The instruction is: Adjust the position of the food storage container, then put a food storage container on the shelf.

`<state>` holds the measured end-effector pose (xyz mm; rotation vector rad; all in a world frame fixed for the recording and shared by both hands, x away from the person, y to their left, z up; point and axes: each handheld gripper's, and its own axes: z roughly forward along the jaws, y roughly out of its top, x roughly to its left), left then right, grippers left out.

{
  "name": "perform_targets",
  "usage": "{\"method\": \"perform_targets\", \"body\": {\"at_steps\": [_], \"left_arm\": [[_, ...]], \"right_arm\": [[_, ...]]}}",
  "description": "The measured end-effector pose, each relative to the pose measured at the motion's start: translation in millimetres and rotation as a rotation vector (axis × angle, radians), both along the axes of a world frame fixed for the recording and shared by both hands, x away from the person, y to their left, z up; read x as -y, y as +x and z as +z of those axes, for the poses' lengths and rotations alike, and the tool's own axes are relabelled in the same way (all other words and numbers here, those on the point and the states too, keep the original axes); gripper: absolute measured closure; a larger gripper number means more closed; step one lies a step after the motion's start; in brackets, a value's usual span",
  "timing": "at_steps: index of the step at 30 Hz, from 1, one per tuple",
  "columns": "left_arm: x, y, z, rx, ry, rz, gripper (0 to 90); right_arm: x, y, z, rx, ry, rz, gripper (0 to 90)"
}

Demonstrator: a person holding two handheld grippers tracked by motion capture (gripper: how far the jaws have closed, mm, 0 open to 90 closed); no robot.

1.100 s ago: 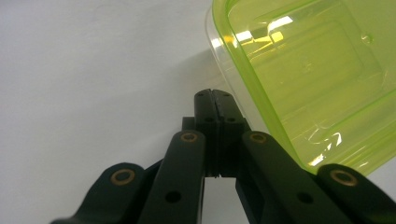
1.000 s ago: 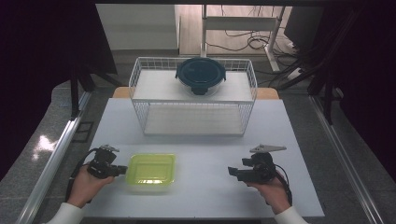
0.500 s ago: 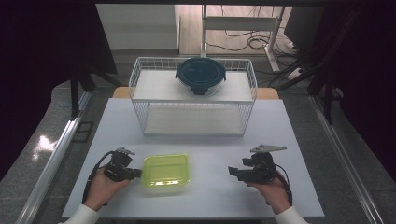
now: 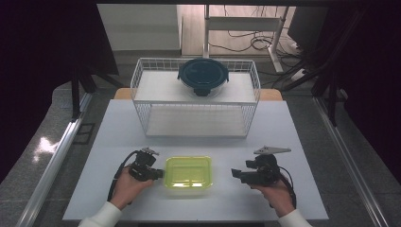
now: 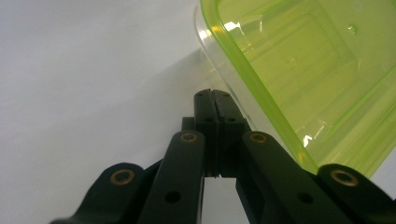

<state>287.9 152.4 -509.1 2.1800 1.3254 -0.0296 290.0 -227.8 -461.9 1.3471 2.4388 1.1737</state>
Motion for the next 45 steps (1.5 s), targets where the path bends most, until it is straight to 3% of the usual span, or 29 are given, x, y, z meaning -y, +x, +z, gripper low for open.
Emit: {"method": "perform_targets", "body": {"at_steps": [5,12,16,21,23,25,27,29,35,42,45], "left_arm": [[11.6,0.8,-0.7,0.001,0.009,-0.031,89.7],[4.6,0.6,-1.1,0.033,0.019,0.012,89.3],[-10.5,-6.2,7.9,0.062,-0.026,0.063,89.2],[-26.6,-18.2,25.1,0.124,-0.088,0.11,86.9],[-29.2,-21.1,28.2,0.132,-0.106,0.117,78.1],[-29.3,-22.5,29.1,0.138,-0.097,0.127,58.6],[-29.9,-23.5,30.5,0.135,-0.103,0.154,45.0],[-30.4,-23.7,32.5,0.14,-0.118,0.157,36.7],[-28.0,-23.0,32.2,0.112,-0.174,0.157,25.4],[-22.4,-18.8,22.8,0.033,-0.284,0.16,30.8],[-17.5,-15.7,18.9,0.017,-0.283,0.16,30.8]], "right_arm": [[-0.6,-0.7,0.4,0.004,-0.002,0.0,25.5],[-0.6,-0.7,0.0,0.002,0.0,0.0,25.5],[1.5,-0.9,2.1,-0.006,0.034,-0.001,25.6],[2.1,-1.0,3.0,-0.001,0.034,-0.005,25.4],[1.9,-1.5,3.8,0.001,0.035,-0.005,25.4],[1.4,-2.3,4.3,0.004,0.036,-0.006,25.3],[0.9,-3.0,4.5,0.006,0.034,-0.004,25.2],[0.6,-3.1,4.4,0.003,0.033,0.0,24.7],[-3.5,-1.6,2.8,-0.052,0.094,0.027,25.5],[-17.7,0.1,-4.5,-0.127,0.133,0.066,27.9],[-24.1,4.4,-10.6,-0.153,0.142,0.058,28.7]]}}
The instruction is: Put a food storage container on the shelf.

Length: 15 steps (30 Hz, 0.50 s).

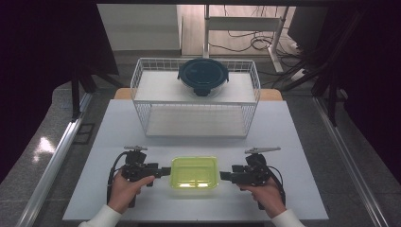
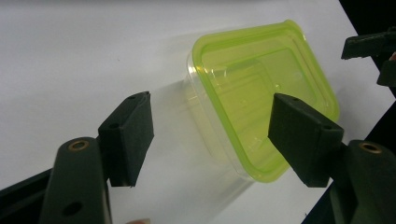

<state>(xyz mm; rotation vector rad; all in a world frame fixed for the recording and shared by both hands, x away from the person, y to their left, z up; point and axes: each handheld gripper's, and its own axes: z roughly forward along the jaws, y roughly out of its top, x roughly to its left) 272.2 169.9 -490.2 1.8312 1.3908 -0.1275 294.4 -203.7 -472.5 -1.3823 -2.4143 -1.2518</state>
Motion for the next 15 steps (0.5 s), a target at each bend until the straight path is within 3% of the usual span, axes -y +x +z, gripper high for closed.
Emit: {"method": "perform_targets", "body": {"at_steps": [4,15], "left_arm": [[2.1,4.1,-5.9,-0.032,-0.04,0.006,31.8],[1.9,10.0,-21.5,-0.093,-0.156,0.019,42.1]], "right_arm": [[-7.9,5.7,-6.2,-0.028,-0.012,-0.002,30.3],[-24.6,15.9,-20.7,-0.118,0.03,-0.037,37.8]]}}
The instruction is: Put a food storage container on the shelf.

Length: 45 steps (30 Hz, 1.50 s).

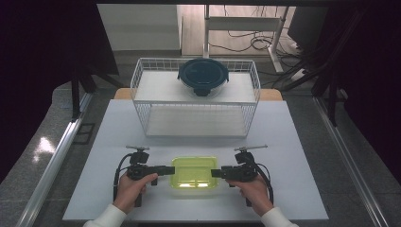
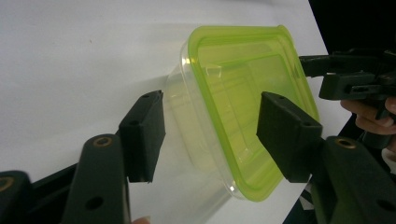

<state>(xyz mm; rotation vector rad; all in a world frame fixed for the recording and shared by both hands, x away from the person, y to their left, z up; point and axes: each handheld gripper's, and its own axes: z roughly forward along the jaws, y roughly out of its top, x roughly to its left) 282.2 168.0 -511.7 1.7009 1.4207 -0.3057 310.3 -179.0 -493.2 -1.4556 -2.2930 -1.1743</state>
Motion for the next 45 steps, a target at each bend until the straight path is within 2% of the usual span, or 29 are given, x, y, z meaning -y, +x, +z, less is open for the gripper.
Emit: {"method": "perform_targets", "body": {"at_steps": [4,7,16,18,19,23,24,27,29,32,37,39,41,45], "left_arm": [[1.6,1.6,-3.5,-0.018,-0.021,-0.013,44.7],[2.9,1.9,-5.8,-0.031,-0.038,-0.021,48.2],[6.2,0.8,-9.3,-0.062,-0.062,-0.048,66.1],[7.4,-0.3,-8.7,-0.058,-0.075,-0.052,71.5],[7.8,-0.7,-7.6,-0.052,-0.069,-0.055,73.2],[6.9,-2.5,-4.3,-0.036,-0.068,-0.045,77.0],[6.6,-3.3,-3.2,-0.029,-0.057,-0.043,77.8],[6.4,-6.4,0.8,-0.013,-0.065,-0.049,79.0],[5.9,-8.7,6.0,0.011,-0.067,-0.052,79.0],[6.3,-12.4,16.4,0.058,-0.047,-0.047,79.2],[5.6,-17.8,30.8,0.106,-0.06,-0.053,79.3],[7.3,-20.1,37.9,0.134,-0.053,-0.057,79.2],[7.5,-19.4,43.5,0.148,-0.059,-0.059,79.2],[7.5,-15.6,56.0,0.181,-0.043,-0.063,79.0]], "right_arm": [[2.6,1.5,-3.1,-0.031,0.041,-0.006,41.8],[2.8,1.7,-4.8,-0.042,0.052,-0.005,45.9],[3.8,2.5,-12.9,-0.116,0.111,0.002,59.3],[2.5,2.0,-14.7,-0.114,0.097,0.001,63.0],[2.6,1.8,-15.1,-0.118,0.092,-0.005,63.9],[6.1,0.9,-12.8,-0.124,0.105,-0.011,71.0],[6.7,0.5,-11.9,-0.121,0.112,-0.008,72.7],[7.2,-2.3,-5.5,-0.093,0.115,-0.007,75.6],[7.7,-3.8,-1.9,-0.076,0.116,-0.005,75.9],[7.8,-6.9,5.0,-0.044,0.124,0.003,76.1],[7.0,-13.2,22.1,0.037,0.116,0.021,76.0],[7.5,-15.1,28.6,0.063,0.108,0.03,76.0],[9.0,-15.3,35.6,0.082,0.109,0.032,76.1],[9.6,-11.8,43.5,0.103,0.116,0.035,76.2]]}}
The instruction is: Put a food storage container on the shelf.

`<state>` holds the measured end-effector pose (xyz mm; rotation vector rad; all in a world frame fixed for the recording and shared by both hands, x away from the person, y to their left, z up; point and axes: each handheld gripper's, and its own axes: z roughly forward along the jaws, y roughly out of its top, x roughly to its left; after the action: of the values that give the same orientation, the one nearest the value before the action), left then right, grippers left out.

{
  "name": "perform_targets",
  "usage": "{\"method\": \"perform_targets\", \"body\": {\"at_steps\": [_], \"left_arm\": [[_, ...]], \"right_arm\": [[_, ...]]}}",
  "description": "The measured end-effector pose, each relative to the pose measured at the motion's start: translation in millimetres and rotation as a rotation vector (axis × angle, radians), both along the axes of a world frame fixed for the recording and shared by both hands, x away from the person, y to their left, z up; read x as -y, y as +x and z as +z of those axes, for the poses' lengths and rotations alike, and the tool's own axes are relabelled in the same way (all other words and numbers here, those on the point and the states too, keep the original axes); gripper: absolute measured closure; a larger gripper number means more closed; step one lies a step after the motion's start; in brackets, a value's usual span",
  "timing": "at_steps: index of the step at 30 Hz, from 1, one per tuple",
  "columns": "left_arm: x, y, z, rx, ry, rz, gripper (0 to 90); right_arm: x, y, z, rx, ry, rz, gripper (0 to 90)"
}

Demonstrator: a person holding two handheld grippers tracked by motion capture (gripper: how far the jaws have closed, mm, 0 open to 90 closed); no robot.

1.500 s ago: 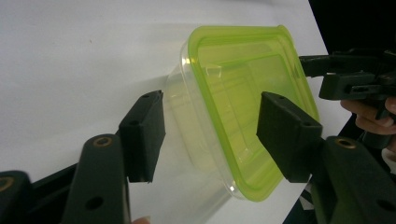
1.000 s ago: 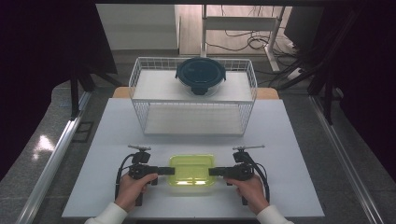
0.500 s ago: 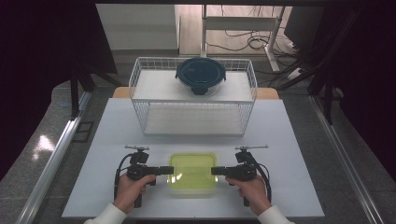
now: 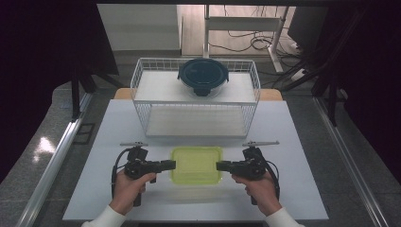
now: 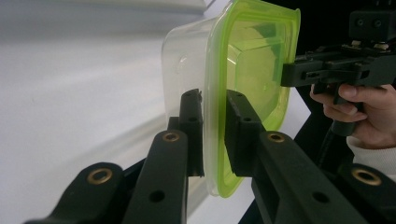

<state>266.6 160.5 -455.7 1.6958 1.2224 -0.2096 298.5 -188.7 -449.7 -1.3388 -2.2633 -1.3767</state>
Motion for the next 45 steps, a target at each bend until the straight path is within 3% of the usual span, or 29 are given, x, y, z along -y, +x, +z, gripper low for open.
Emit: {"method": "perform_targets", "body": {"at_steps": [6,15,19,34,45], "left_arm": [[0.1,7.1,24.3,0.054,0.028,-0.007,78.9],[-0.9,12.0,59.2,0.118,0.017,-0.007,79.0],[-0.1,15.4,70.2,0.141,0.02,-0.007,79.0],[-2.9,33.0,98.0,0.164,-0.009,0.004,79.5],[-2.3,42.0,125.0,0.196,0.008,-0.008,79.5]], "right_arm": [[-0.7,8.2,14.0,0.031,0.013,-0.001,76.5],[1.7,12.0,50.2,0.113,0.058,0.003,76.4],[1.8,14.0,62.1,0.135,0.051,0.003,76.5],[1.0,29.2,98.6,0.214,0.062,0.004,76.4],[0.9,36.2,121.5,0.244,0.068,0.001,76.4]]}}
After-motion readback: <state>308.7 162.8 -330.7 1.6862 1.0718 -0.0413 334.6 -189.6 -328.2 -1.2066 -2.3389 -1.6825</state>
